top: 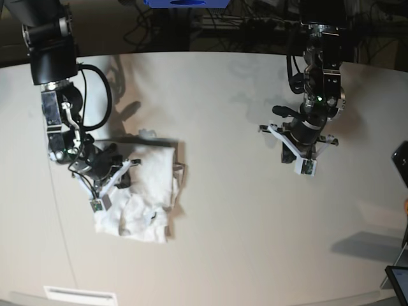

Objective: Fold the T-shirt properly

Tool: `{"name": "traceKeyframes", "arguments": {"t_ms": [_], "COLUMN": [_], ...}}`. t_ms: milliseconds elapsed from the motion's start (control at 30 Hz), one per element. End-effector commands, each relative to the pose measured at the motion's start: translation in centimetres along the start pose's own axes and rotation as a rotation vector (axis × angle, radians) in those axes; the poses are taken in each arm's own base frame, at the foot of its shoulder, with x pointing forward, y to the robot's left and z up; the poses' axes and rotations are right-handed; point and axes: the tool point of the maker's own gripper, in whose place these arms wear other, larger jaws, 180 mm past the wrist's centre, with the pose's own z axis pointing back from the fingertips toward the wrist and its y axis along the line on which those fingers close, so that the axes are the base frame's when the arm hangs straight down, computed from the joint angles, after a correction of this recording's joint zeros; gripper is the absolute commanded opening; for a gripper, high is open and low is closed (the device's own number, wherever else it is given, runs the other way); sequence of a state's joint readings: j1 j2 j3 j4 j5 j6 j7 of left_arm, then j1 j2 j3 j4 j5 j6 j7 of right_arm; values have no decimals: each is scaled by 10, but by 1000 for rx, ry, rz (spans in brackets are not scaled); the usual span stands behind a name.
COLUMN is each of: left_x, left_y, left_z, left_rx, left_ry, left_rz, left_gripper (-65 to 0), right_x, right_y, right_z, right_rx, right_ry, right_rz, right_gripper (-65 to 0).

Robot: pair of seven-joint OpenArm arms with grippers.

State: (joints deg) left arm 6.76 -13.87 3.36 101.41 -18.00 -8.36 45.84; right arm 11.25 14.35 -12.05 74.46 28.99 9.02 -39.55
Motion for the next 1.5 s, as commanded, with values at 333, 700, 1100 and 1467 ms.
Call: {"name": "traceKeyframes", "arguments": {"t_ms": [333,700,1100,1467], "left_x": [14,35,36,-29], "left_y": [2,-14,-69,-110], "left_z": [2,3,38,96], "left_rx": [5,-24,-48,-211], "left_ry": [-47,-144,-522,-624], "left_rz": [-11,14,-408,-415], "left_gripper": [-650,-650,-650,-650], "right_x": [-22,45,30,-64], "right_y": [-22,11,54,32], "right_z": [4,38,115,179], "right_rx": [-83,-38,-32,-131], "right_ry": [108,-210,-762,-820], "right_rz": [27,105,299,194], "right_gripper": [-650,-650,-650,-650]}}
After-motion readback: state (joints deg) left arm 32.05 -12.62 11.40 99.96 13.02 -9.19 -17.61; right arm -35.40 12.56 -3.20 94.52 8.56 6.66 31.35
